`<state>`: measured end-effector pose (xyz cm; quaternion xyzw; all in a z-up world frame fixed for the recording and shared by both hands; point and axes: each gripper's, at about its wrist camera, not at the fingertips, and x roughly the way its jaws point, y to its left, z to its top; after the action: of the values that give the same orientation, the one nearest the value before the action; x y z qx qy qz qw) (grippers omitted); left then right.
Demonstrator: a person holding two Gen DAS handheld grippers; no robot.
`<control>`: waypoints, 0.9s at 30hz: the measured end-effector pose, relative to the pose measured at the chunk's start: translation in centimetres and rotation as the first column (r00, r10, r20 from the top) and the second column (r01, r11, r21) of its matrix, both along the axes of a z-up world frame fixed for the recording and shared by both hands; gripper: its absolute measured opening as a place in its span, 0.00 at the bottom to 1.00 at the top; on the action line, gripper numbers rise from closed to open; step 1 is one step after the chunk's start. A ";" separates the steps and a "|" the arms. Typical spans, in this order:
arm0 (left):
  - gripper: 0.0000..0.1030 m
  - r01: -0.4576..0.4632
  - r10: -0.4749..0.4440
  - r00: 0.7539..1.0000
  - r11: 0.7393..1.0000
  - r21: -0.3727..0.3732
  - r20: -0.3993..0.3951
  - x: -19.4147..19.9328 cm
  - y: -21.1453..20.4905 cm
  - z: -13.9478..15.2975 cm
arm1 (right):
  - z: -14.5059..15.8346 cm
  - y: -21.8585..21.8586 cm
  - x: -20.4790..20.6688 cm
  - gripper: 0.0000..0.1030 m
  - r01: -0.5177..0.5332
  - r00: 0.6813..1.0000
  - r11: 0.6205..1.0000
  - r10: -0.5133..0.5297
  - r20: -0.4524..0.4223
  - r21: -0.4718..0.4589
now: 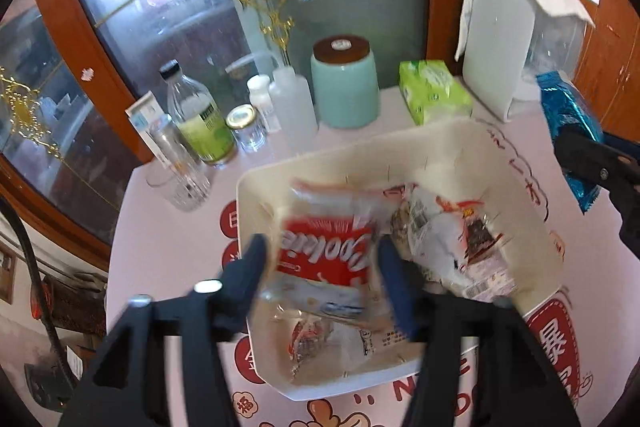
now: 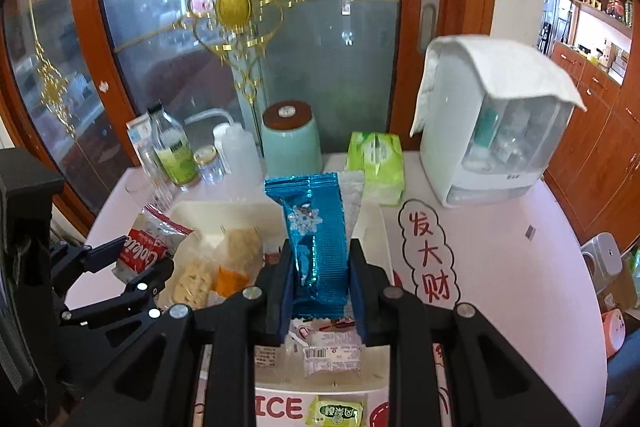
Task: Organize snacks
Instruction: 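Carry both held packets over the white tray, lower them and open both grippers, then withdraw both grippers from the tray toward the yellow and green packets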
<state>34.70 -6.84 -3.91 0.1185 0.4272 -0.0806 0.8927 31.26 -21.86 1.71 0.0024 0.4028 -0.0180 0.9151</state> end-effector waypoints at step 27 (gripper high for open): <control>0.82 0.001 0.003 0.997 0.998 -0.059 0.072 -5.1 1.8 1.3 | 1.6 2.8 -4.6 0.38 -0.053 0.993 0.995 0.061 0.097 -0.084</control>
<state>29.60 -5.06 -2.64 0.0947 0.3923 -0.0885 0.9107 26.70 -19.05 3.28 -0.0456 0.3557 -0.0080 0.9334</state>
